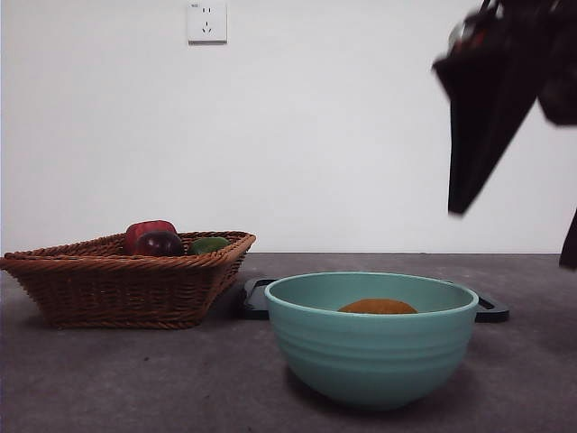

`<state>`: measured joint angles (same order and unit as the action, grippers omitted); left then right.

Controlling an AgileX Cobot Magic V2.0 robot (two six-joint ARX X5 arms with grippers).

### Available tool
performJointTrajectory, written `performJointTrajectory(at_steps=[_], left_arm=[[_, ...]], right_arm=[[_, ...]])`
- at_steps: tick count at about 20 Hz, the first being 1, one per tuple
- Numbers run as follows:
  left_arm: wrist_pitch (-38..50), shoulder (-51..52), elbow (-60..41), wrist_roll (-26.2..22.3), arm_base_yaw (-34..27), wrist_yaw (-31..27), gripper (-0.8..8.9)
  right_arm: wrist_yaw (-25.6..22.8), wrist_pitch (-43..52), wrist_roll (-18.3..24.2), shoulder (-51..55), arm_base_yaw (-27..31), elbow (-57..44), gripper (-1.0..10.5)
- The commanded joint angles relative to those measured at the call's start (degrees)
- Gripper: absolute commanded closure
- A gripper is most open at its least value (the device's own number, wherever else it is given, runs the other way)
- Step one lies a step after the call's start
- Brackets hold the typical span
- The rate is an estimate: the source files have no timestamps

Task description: Pick up the wifruite, put it on the bowl, pick up the plate, put it on desk

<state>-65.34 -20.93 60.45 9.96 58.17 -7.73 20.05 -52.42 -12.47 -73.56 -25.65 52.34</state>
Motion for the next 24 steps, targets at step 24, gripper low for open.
performJointTrajectory(at_steps=[24], left_arm=[[0.7,0.0,0.7,-0.4,0.6,-0.3,1.88]], right_arm=[[-1.9,11.2,-5.2,-17.1,-5.4,1.0,8.2]])
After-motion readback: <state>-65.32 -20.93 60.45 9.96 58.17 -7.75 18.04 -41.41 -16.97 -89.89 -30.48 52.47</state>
